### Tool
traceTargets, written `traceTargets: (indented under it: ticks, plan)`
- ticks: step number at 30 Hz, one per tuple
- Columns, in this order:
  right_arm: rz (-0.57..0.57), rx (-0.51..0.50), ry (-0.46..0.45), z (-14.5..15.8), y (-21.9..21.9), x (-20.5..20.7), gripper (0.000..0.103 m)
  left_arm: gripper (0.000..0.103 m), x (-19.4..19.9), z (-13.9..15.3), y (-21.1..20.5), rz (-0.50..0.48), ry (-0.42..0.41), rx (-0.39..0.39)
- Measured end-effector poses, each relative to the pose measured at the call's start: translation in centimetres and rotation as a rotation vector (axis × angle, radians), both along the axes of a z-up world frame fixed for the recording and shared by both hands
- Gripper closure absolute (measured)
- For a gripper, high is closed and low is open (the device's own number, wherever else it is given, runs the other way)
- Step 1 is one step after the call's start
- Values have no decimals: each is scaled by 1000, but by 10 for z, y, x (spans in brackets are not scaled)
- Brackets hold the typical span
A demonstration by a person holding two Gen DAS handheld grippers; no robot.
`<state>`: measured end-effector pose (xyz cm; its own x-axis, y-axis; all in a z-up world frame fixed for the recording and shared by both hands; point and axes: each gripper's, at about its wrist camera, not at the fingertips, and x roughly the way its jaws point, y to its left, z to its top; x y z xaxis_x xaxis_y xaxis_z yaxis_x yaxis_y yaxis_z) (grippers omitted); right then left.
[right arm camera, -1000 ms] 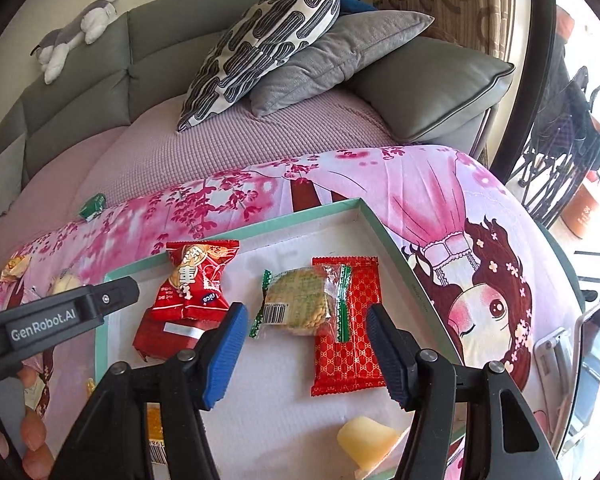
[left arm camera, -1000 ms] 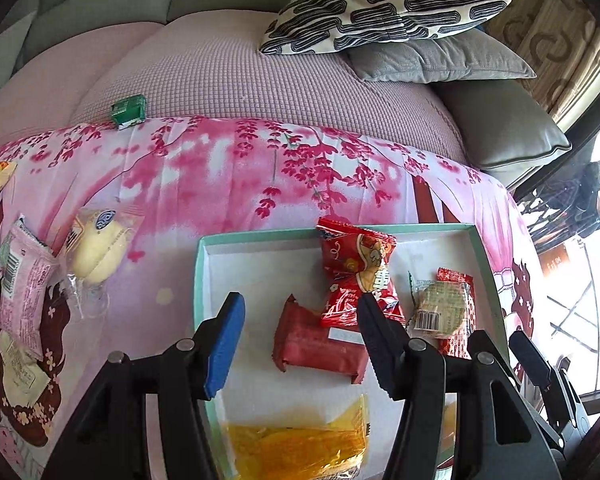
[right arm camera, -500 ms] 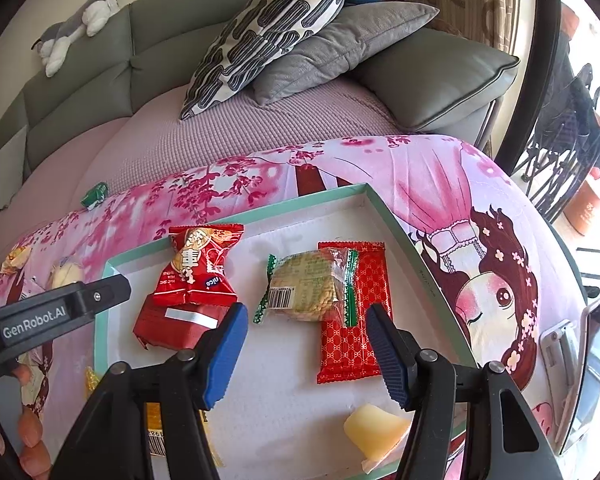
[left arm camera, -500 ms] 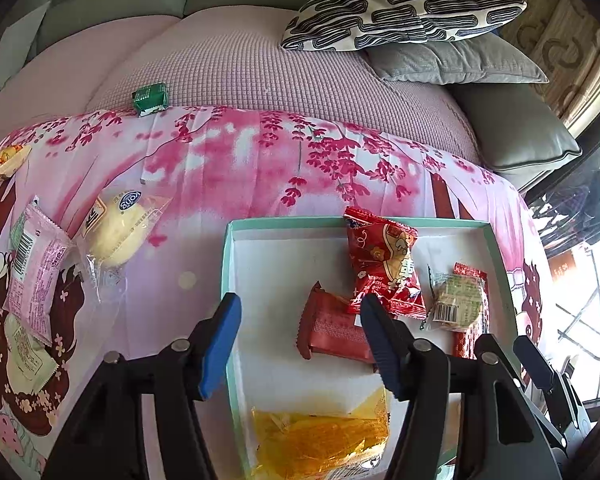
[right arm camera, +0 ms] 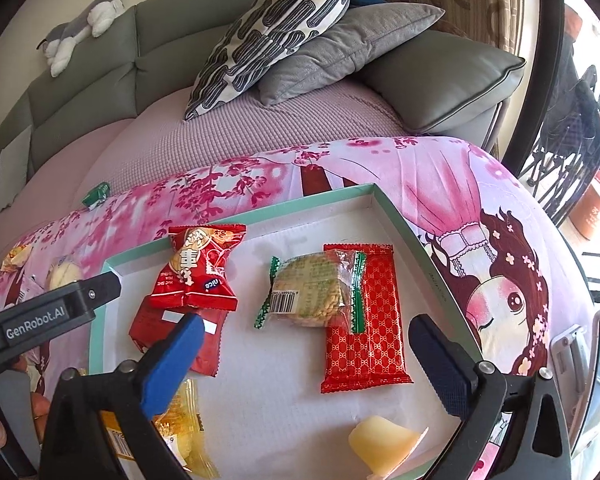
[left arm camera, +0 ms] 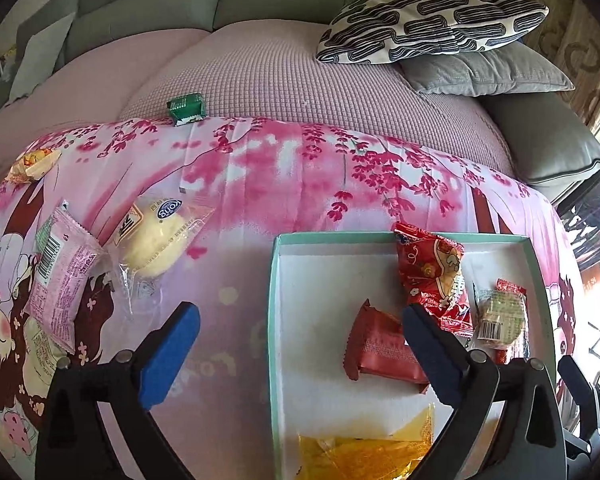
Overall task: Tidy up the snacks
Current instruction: 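Withdraw both tools from the tray back over the bedspread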
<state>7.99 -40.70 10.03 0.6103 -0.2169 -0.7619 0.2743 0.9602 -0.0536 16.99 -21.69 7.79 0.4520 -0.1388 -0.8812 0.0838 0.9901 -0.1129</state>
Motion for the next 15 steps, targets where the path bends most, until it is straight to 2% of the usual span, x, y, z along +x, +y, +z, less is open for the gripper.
traceTargets:
  ticks: [3, 7, 12, 15]
  plan:
    - [-5, -8, -3, 0, 1, 0, 0, 2, -2, 1, 0, -8, -25, -3]
    - [-14, 7, -2, -1, -2, -1, 0, 2, -9, 8, 1, -24, -102, 10]
    - [-10, 49, -27, 2, -2, -3, 0, 2, -18, 18, 11, -31, -184, -41]
    - [6, 44, -21, 2, 4, -2, 0, 2, -23, 21, 17, -46, -205, -44]
